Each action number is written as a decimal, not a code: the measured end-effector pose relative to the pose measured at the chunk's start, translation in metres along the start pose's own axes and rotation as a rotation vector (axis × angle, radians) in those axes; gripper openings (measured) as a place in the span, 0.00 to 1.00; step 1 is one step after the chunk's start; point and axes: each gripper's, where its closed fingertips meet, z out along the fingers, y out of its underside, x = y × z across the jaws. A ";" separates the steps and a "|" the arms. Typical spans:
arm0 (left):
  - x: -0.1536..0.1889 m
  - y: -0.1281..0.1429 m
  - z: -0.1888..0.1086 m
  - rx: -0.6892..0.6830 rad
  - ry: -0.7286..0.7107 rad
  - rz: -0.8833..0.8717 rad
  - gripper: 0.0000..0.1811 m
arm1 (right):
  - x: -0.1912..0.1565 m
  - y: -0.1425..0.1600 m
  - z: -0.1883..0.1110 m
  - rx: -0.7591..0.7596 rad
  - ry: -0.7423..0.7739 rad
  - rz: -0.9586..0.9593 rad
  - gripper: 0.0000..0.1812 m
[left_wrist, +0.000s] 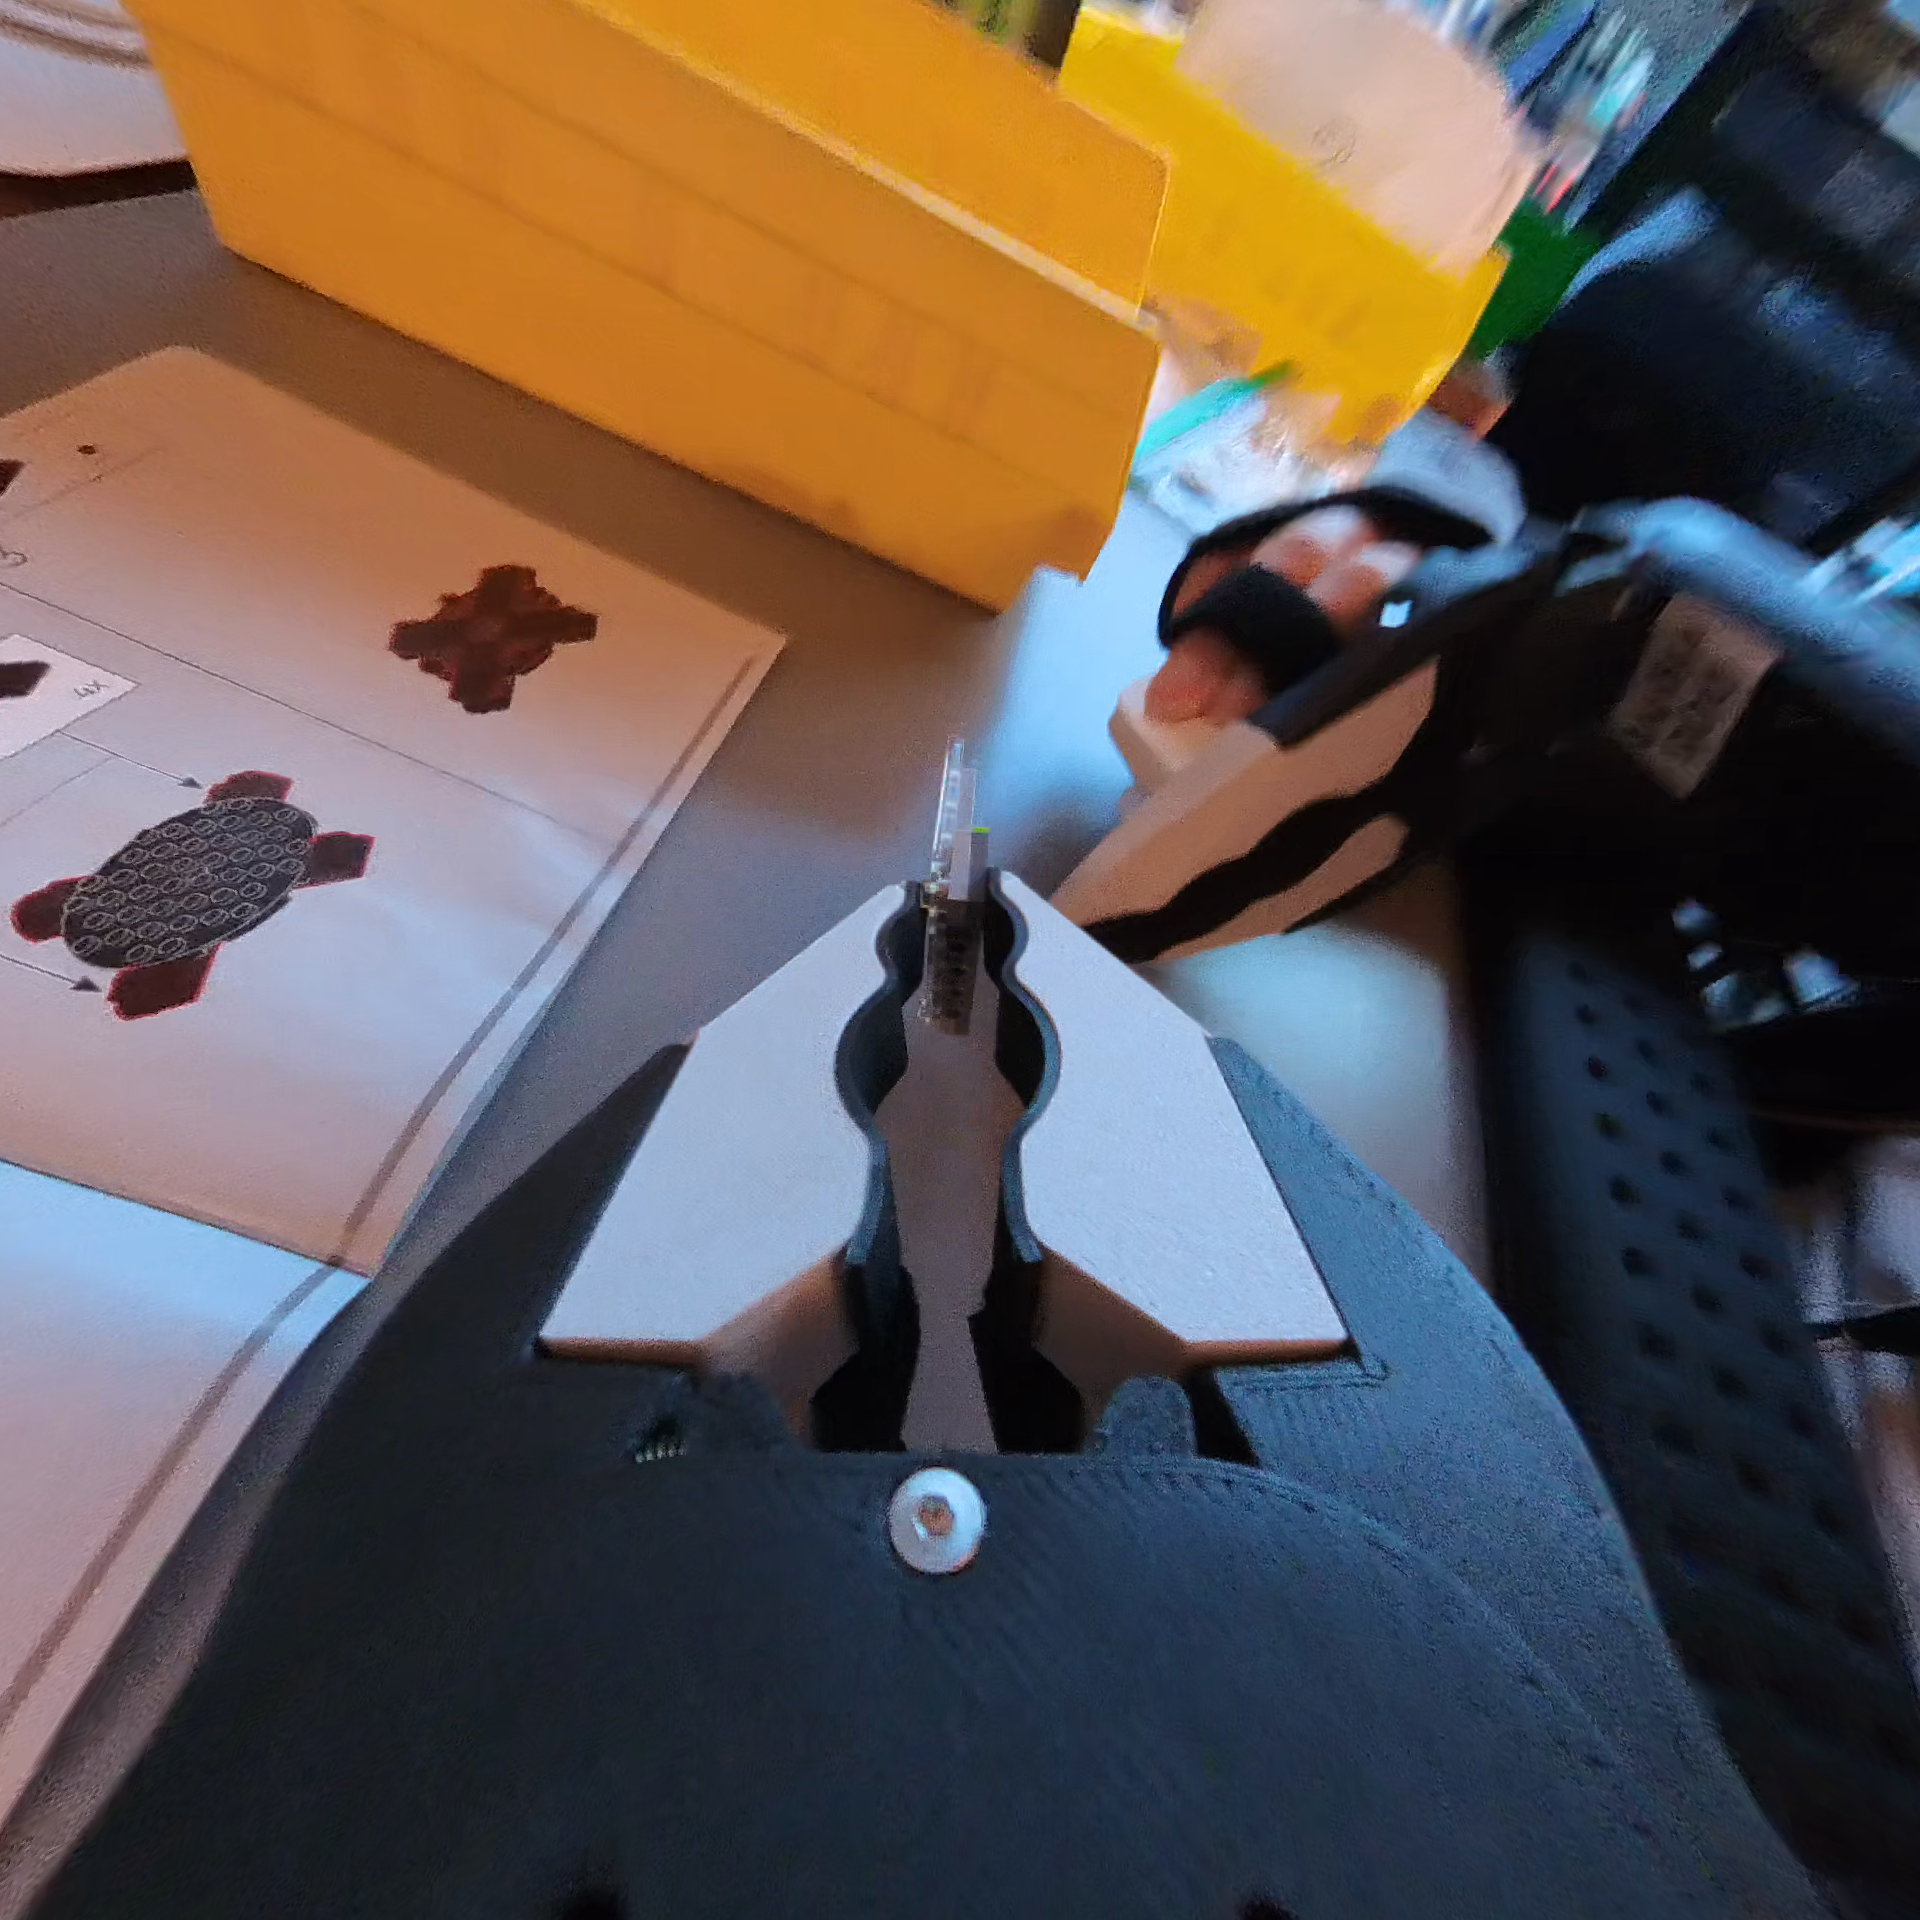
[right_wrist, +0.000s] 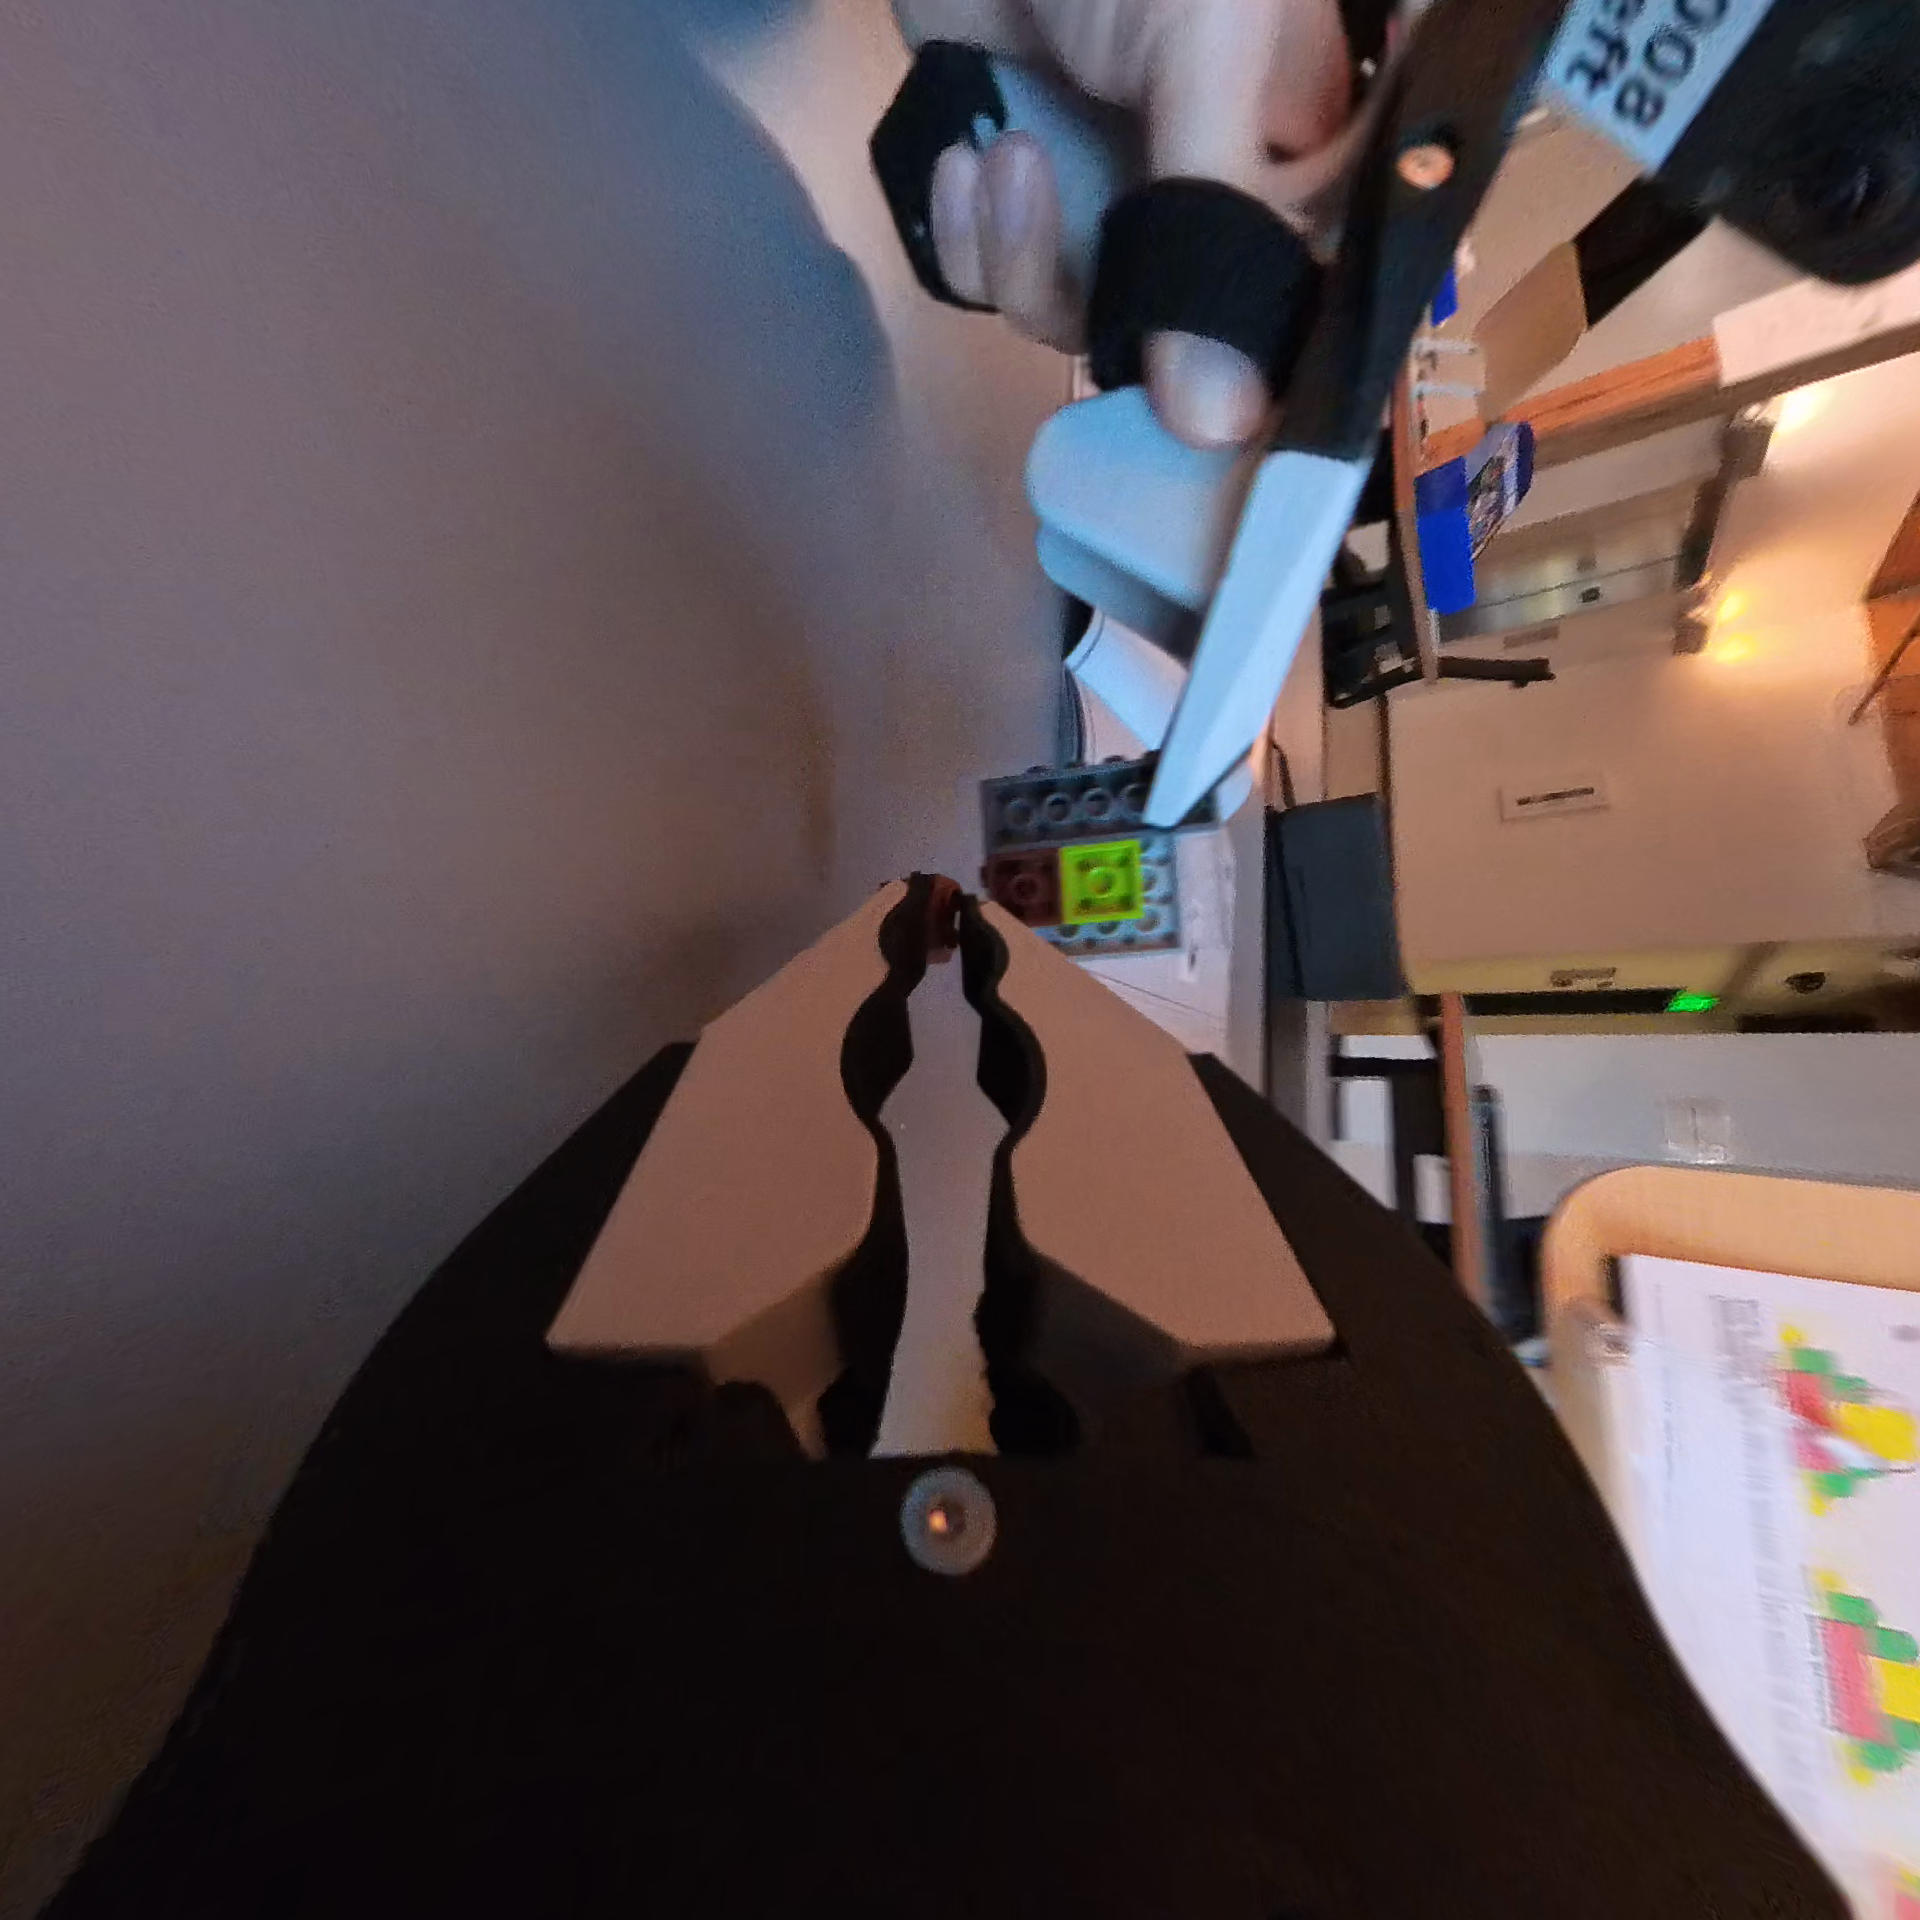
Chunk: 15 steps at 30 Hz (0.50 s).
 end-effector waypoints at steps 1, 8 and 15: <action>0.000 0.007 0.005 -0.047 -0.030 0.050 0.05 | 0.001 -0.001 0.000 0.020 -0.013 0.057 0.02; -0.008 0.015 0.012 -0.055 -0.096 0.108 0.05 | 0.025 -0.002 -0.015 0.099 0.096 0.061 0.02; -0.009 0.015 0.012 -0.053 -0.079 0.081 0.05 | 0.076 -0.037 -0.062 0.242 0.455 -0.077 0.02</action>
